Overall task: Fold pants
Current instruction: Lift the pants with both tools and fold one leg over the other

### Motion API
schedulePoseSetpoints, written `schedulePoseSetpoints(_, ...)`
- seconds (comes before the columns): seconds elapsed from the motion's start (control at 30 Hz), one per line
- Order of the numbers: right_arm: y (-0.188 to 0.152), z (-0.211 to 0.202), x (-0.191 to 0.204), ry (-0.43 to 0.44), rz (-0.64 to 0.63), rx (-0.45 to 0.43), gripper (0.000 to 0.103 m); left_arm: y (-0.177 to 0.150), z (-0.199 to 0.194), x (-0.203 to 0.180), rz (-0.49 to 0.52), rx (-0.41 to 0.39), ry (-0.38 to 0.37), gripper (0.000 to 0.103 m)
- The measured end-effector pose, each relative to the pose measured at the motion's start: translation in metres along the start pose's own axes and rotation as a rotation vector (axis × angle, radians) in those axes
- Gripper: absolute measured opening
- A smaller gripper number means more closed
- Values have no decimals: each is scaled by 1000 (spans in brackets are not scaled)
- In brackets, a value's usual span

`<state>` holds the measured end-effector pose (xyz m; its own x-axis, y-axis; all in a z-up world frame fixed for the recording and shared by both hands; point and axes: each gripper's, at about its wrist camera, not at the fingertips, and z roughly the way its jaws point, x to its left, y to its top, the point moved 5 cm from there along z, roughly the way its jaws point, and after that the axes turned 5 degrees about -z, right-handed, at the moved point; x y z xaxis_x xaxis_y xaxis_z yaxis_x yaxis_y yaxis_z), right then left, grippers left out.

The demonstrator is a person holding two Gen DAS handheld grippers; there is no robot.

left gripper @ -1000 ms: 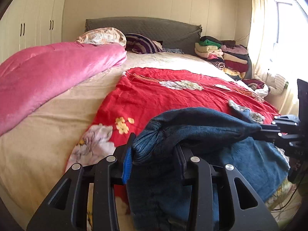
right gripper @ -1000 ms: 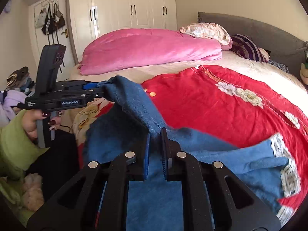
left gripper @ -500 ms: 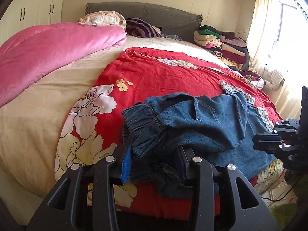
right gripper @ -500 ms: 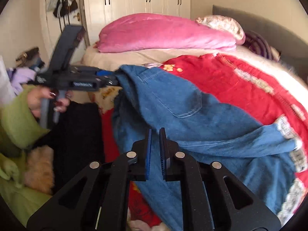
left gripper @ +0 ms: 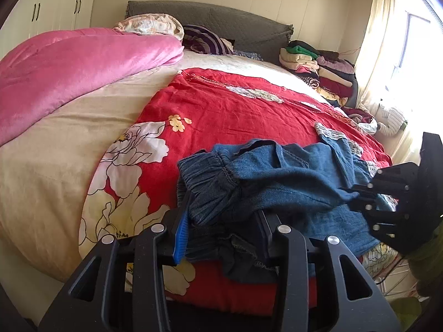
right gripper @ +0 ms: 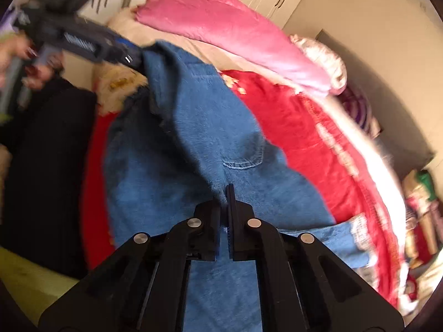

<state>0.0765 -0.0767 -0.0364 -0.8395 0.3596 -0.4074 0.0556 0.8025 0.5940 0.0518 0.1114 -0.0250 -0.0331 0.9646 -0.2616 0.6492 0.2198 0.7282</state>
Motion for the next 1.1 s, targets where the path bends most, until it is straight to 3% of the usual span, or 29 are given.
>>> schedulePoseSetpoints(0.17, 0, -28, 14, 145, 96, -57, 0, -1, 3, 5, 11, 19, 4, 44)
schedulePoseSetpoints(0.33, -12, -7, 29, 175, 97, 12, 0, -9, 3, 10, 29, 60, 27, 55)
schedulePoseSetpoints(0.6, -12, -8, 40, 216, 83, 11, 0, -14, -17, 18, 16, 64, 38, 57)
schedulePoseSetpoints(0.9, -25, 2, 43, 230, 141, 47, 1, -30, -20, 26, 36, 126, 94, 57)
schedulePoseSetpoints(1.1, -25, 1, 47, 252, 148, 41, 4, -15, -43, 21, 12, 59, 90, 55)
